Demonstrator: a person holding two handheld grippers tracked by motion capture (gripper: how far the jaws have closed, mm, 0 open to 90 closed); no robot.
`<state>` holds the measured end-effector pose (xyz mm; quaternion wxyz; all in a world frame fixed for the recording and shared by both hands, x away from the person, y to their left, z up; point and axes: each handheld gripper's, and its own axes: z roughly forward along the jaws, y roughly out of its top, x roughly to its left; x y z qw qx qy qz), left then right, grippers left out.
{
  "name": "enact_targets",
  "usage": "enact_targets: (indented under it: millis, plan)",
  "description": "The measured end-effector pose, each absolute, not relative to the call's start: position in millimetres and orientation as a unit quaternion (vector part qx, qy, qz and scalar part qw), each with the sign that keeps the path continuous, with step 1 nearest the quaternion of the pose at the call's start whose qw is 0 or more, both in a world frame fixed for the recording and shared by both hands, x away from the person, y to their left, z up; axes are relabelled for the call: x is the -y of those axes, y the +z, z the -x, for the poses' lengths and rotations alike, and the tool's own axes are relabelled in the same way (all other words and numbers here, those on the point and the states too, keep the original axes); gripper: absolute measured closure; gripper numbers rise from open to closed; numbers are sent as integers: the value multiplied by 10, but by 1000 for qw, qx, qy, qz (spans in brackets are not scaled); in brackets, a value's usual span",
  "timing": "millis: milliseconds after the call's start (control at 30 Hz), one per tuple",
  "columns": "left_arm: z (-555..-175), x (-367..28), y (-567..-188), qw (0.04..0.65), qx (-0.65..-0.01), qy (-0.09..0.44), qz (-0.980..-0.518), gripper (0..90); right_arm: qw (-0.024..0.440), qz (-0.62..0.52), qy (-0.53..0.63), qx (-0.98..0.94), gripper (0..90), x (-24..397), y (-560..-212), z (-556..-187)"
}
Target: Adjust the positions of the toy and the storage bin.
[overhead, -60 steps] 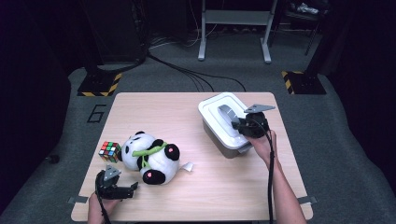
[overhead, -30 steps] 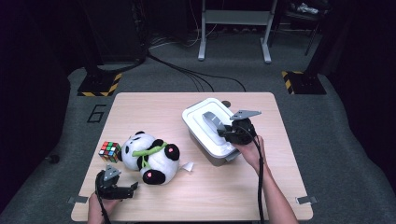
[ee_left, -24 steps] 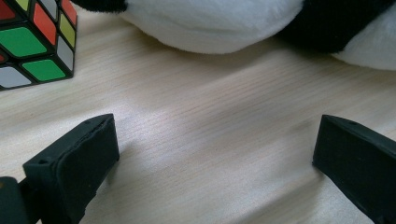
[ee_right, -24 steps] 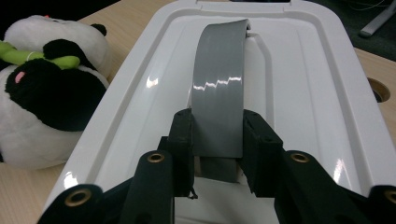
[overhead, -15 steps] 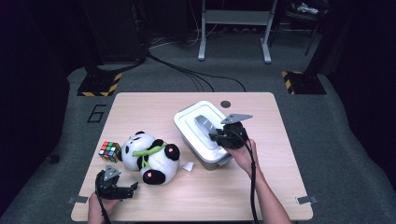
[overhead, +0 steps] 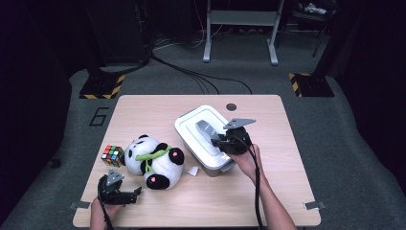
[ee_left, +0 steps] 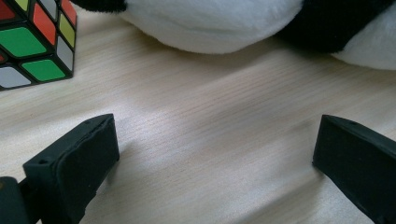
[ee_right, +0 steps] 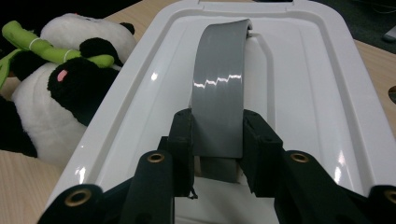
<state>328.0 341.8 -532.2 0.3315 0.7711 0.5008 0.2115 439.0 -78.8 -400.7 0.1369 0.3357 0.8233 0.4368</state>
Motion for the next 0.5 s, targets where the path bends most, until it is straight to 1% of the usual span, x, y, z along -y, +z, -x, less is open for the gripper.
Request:
enact_targets:
  millis: [133, 333, 500]
  plan:
    - [-3281, -3419, -5321, 331, -501, 211, -771, 1, 128, -335, 440, -823, 672, 779, -4011, -4391]
    - [-3281, -3424, -5318, 329, -499, 211, -774, 1, 127, -331, 441, -825, 672, 769, -4012, -4397]
    - [-3280, -3424, -5318, 329, -498, 211, -774, 1, 140, -327, 432, -828, 667, 749, -3999, -4396]
